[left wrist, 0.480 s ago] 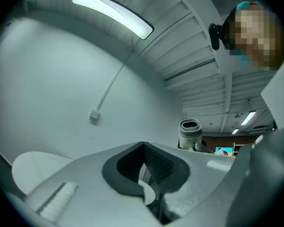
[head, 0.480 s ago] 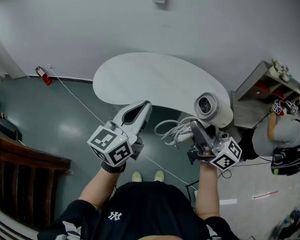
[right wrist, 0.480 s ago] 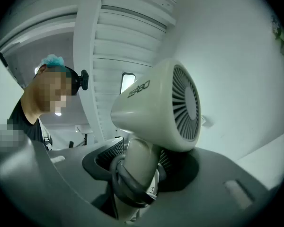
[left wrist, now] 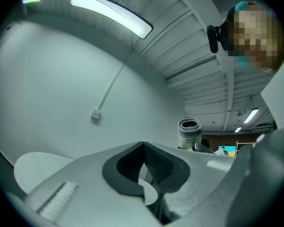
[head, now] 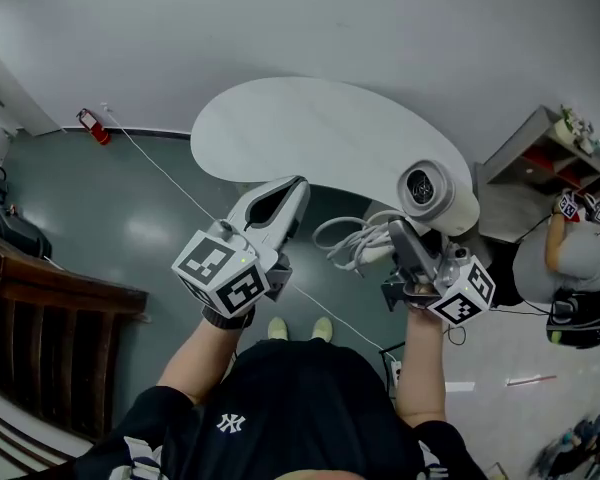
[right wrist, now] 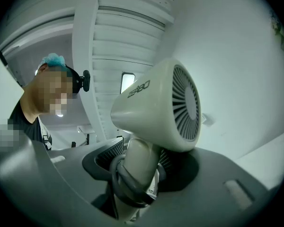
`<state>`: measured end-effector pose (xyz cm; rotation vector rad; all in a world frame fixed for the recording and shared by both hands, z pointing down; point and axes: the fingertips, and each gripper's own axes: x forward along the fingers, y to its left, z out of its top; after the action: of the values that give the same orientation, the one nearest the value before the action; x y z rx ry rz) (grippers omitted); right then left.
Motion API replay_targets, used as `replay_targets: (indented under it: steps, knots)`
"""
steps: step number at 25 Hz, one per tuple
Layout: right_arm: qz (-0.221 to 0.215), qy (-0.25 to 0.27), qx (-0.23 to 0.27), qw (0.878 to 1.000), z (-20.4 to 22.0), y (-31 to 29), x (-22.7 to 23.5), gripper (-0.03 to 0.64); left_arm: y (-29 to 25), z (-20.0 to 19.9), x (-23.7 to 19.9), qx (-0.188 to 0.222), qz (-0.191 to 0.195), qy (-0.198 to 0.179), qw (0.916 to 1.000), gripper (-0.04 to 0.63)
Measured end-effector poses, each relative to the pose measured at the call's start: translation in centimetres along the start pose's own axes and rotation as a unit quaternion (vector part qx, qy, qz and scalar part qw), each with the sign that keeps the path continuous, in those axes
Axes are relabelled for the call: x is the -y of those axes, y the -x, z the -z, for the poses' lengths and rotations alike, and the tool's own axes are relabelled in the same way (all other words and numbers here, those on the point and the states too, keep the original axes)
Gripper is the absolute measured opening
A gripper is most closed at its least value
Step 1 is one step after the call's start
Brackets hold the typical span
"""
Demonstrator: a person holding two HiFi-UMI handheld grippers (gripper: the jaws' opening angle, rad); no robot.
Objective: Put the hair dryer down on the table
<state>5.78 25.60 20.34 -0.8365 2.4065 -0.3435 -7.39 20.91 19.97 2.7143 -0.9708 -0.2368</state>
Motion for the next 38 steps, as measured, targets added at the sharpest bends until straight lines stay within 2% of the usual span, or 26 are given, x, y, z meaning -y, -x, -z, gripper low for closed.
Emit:
replay_targets:
  steps: [10,19,28,33,38]
  knots:
    - [-0.004,-0.002,-0.026,1.0,0.5,-0.3,0.9,0.239,-0.4,1.3,-0.5,0.008,-0.026,-0.005,0.9996,0.0]
    - [-0.005,-0.024,-0.03,0.999,1.4,-0.9,3.3,0.239,-0.7,2.2,-2.4,-0.004,-0.051,-0.004,0.9987,0.0]
    - [0.029,-0.025,-0.039,0.999,4.0,-7.7,8.5,0.238,-3.7,1.2,-11.1,-0.001,-0.031,0.001,0.9995,0.0]
    - [0.062,-0.023,-0.042,0.997,6.6,-14.5,14.4,0.238,-7.5,0.0,-19.9,-0.003,-0.004,0.005,1.0,0.0]
    - [0.091,-0.014,-0.04,0.995,7.5,-14.4,16.0,0.238,-9.2,1.2,-20.6,-0.011,0.025,0.008,0.9996,0.0]
